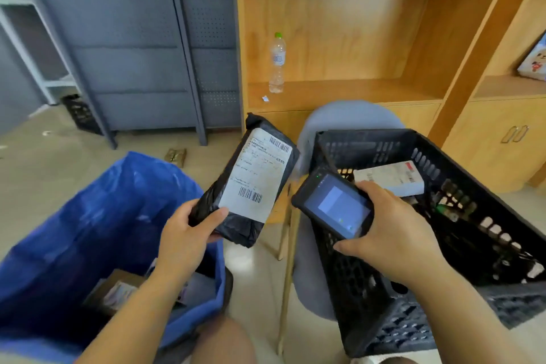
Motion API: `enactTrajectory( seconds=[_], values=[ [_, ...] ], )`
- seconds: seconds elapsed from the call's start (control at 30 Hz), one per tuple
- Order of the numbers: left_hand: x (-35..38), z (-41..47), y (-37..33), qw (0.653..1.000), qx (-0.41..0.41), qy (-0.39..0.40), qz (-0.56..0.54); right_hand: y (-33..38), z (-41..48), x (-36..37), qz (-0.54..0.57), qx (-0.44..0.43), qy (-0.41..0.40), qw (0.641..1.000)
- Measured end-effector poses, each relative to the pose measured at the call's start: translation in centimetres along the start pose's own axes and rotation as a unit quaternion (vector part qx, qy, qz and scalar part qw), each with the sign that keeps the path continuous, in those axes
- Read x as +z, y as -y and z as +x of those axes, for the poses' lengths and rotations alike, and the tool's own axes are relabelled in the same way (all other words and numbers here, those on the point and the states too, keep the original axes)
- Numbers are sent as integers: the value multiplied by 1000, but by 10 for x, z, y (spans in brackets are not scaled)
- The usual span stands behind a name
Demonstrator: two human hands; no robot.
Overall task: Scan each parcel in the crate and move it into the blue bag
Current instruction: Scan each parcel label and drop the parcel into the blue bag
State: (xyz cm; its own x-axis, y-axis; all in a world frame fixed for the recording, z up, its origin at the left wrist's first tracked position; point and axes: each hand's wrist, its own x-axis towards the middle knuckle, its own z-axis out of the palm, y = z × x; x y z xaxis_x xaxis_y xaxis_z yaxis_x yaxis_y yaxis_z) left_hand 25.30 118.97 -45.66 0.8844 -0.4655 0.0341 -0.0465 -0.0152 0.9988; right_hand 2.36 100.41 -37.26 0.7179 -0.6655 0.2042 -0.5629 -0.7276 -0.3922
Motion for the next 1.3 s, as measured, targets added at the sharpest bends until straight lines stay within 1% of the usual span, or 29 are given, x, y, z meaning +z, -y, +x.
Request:
enactTrajectory(
  seconds=[0.1,0.23,0.27,0.33,0.4,0.5,0.6,0.8,0.97,1.03,1.13,1.3],
  values=[
    [-40,-7,25,996,-41,-72,29,23,7,20,5,-41,17,999],
    [-78,-10,45,981,-72,-157,87,42,11,39,-8,-70,45,997],
    [-85,-9,48,975,-80,-167,127,44,12,41,-12,-72,50,996],
    [-93,-6,54,955,-97,-162,227,46,12,43,-13,-74,56,996],
    [-92,-4,56,950,-106,-128,264,44,12,42,-14,-70,53,996],
    [-77,3,57,959,-96,-68,258,33,12,35,-20,-50,36,998],
    [-46,14,48,959,-78,2,272,15,11,21,-23,-14,27,999],
    [44,34,9,957,11,111,270,-36,4,-19,-43,54,-3,998],
    [140,37,-26,950,88,193,230,-89,-9,-49,-59,128,-40,989],
    [175,36,-35,937,119,229,236,-110,-14,-58,-66,151,-54,985],
    [226,34,-41,905,155,289,269,-139,-21,-67,-74,196,-75,975],
    [306,41,-38,845,179,371,339,-182,-19,-76,-89,259,-61,960]
  ],
)
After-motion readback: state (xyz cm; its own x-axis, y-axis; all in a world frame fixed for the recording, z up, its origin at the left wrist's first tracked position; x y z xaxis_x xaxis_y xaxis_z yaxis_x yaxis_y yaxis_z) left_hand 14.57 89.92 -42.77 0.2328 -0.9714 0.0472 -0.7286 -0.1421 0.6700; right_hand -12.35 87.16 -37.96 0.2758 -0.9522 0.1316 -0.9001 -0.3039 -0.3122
